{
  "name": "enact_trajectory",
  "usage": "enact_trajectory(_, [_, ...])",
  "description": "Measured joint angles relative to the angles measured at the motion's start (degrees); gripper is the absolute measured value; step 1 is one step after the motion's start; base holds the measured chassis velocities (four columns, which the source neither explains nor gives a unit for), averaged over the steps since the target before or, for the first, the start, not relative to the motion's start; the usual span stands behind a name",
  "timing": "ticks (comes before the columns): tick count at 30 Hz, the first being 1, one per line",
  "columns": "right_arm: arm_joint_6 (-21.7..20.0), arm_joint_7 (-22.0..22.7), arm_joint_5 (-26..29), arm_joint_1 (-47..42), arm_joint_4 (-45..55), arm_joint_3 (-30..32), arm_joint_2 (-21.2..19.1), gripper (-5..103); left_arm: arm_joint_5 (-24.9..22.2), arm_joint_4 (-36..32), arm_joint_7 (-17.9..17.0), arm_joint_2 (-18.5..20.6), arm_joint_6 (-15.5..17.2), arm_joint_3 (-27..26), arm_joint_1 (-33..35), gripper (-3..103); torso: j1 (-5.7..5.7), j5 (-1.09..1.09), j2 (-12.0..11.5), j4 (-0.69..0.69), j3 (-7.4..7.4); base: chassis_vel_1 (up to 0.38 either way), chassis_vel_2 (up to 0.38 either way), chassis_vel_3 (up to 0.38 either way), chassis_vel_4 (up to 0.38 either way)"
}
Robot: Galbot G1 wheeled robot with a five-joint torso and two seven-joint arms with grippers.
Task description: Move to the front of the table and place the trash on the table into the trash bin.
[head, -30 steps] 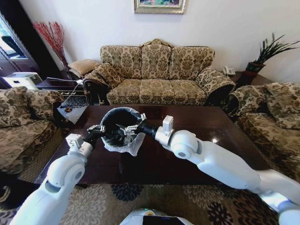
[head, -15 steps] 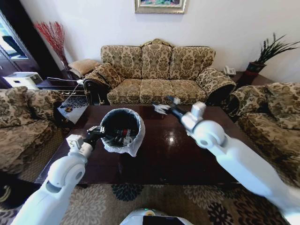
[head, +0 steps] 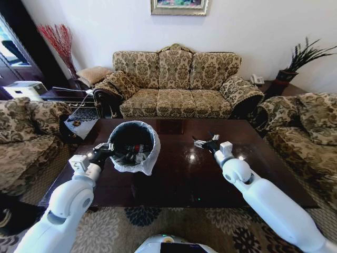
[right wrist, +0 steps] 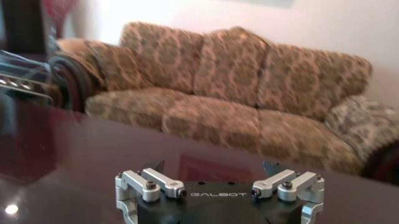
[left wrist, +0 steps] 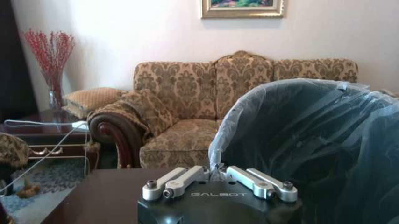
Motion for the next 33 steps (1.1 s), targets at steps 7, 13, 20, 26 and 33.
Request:
enact_trajectory(7, [2.2,-4.1,-2.8,-4.9,-6.1,5.8,2.4,100,1.8,4.0,1.0,0.0,-1.4,0.0,-0.1,2,0.0,-0.01,0.0,-0.04,0.0,-0.2,-0.182,0.18,0.199])
enact_trajectory(13, [3.0,-5.6,-3.1,-6.1,-9.4,8.4,3.8,100,1.8,4.7,1.6,-0.2,-1.8,-0.4,0.1,2,0.0,0.07,0.0,-0.05,0.0,-0.168,-0.14,0.119,0.152])
enact_trajectory(20, [2.9,-6.0,-3.0,-11.8,-10.3,12.3,6.3,100,2.1,4.4,2.3,-0.2,-2.0,-0.4,0.8,2,0.0,-0.02,0.0,0.04,0.0,0.011,0.004,0.003,-0.005])
enact_trajectory(26, [1.6,0.4,-1.9,-14.8,-10.7,13.8,7.8,100,2.2,4.1,2.4,-0.2,-2.0,0.0,0.7,2,0.0,0.0,0.0,-0.04,0.0,0.03,0.027,-0.007,-0.004])
enact_trajectory(33, [1.7,0.3,-1.1,-16.7,-13.3,16.1,8.8,100,2.4,3.6,2.4,-0.4,-1.8,0.0,1.0,2,0.0,0.0,0.0,-0.02,0.0,0.0,0.0,0.0,0.0])
